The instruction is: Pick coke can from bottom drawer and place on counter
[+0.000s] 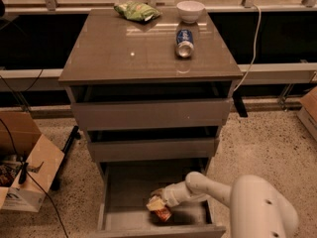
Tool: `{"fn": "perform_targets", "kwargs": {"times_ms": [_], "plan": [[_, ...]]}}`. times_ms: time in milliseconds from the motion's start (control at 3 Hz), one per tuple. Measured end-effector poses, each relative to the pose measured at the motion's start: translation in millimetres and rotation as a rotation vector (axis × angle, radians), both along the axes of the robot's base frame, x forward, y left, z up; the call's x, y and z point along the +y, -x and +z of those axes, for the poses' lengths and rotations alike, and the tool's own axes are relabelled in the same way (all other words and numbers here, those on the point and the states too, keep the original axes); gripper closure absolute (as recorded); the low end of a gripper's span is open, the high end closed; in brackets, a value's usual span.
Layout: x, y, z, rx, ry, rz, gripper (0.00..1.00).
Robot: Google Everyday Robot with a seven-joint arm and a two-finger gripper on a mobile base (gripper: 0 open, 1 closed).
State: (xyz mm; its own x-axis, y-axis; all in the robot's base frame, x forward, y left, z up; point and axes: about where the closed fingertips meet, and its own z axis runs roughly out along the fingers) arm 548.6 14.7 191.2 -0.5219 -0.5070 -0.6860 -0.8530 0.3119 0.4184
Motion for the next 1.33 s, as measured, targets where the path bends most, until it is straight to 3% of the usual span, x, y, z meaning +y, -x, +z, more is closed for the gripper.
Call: {"fn": "perform_targets", "kwargs": {"times_ms": [333, 667, 1000, 1333], "plan": [[-24, 23, 62, -0.119, -0.164, 0.048, 1.0], [-56, 48, 133, -0.271, -0.273, 0.068, 1.0], [-87, 70, 217, -0.413, -0.289, 0.051, 1.0], [-110, 81, 341, -0.588, -0.167, -0.066, 1.0]]}}
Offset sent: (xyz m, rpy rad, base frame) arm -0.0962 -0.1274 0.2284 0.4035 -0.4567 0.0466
